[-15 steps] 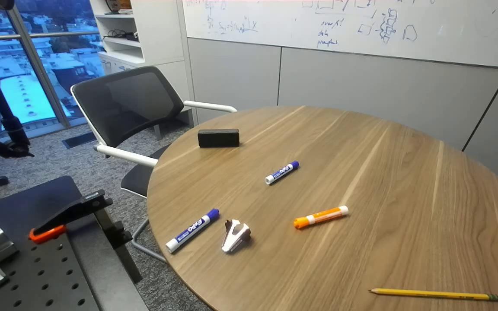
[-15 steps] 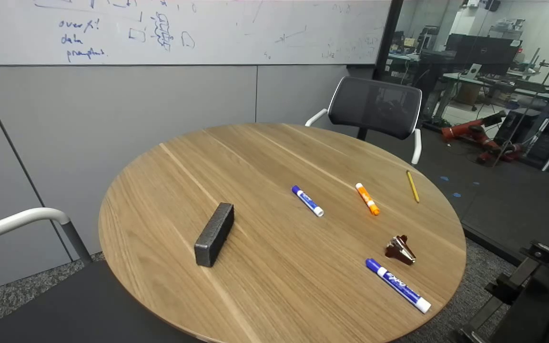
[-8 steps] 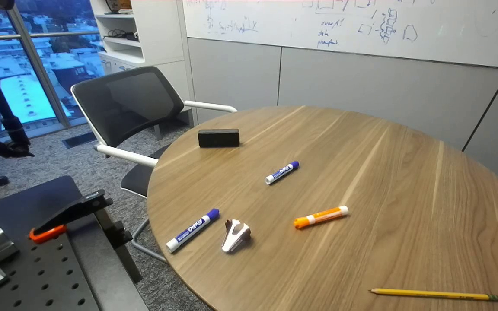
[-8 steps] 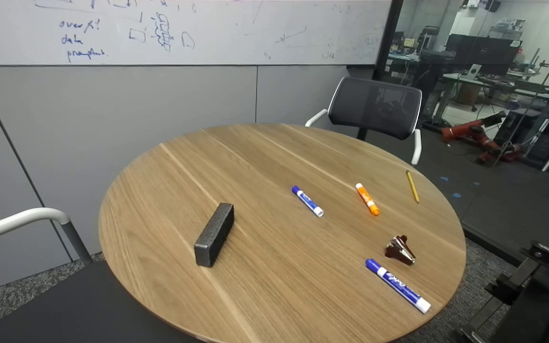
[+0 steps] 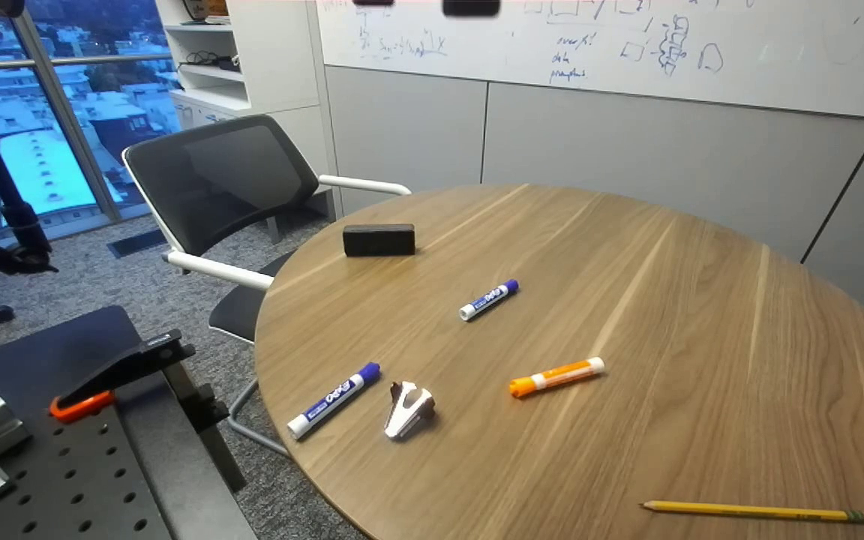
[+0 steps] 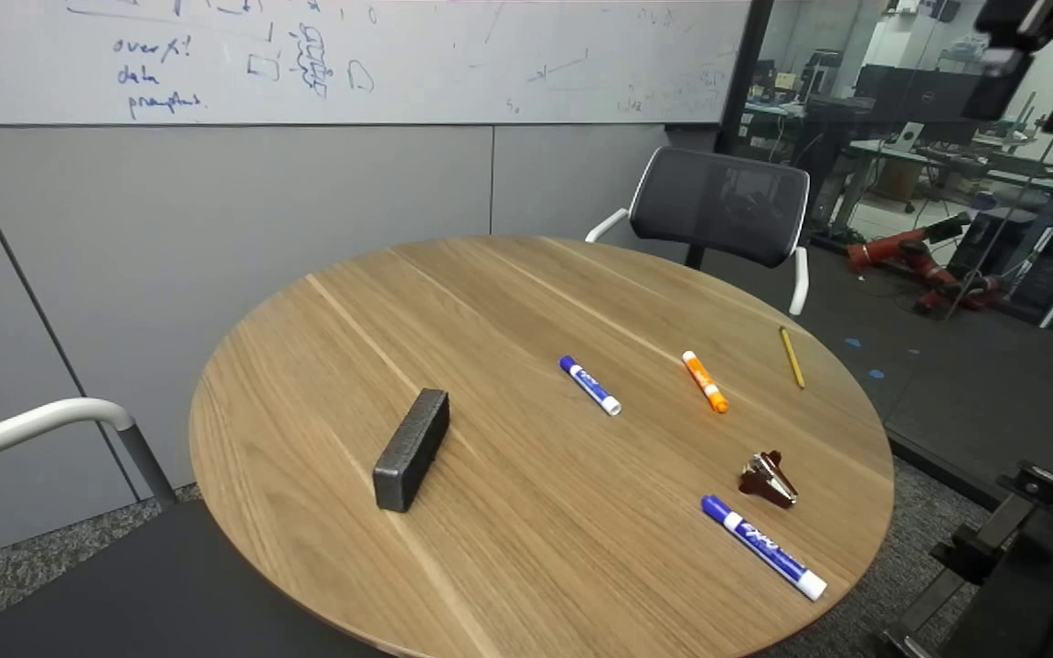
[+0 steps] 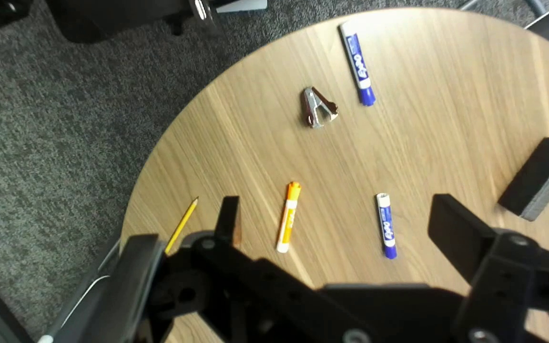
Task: Move the orange marker to the left
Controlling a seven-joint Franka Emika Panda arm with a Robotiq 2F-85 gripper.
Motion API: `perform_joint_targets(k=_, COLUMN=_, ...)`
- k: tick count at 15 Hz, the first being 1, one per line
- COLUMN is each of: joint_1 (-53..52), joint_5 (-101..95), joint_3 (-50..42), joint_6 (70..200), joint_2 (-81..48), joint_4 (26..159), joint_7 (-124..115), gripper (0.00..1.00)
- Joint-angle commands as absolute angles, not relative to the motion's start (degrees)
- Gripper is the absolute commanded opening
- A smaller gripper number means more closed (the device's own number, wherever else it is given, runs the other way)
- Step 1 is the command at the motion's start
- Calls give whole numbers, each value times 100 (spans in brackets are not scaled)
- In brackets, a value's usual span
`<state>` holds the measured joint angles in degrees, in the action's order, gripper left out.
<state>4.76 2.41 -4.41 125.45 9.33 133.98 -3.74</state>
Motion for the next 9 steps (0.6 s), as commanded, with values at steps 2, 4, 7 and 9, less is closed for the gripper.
perform_joint_targets(k=2, joint_1=466, joint_5=251, joint_3=-409, joint_6=13392, joint_2=-336, joint_4=12667, joint_7=-731, gripper=100)
perform_joint_targets(k=4, joint_1=470, joint_5=324, joint_3=-435, joint_6=13761, joint_2=-825, joint_4=12414, joint_7=-757, gripper=100)
perform_joint_targets(k=7, joint_1=443, joint_5=343, joint_3=-431, joint_6=14020, joint_2=-1633, joint_4=11888, joint_7=-883, gripper=100)
perform_joint_targets(k=9, joint_1=410, joint_5=280, joint_3=-454, joint_6=14080, joint_2=-2118, joint_4=11531, joint_7=-1014, gripper=100)
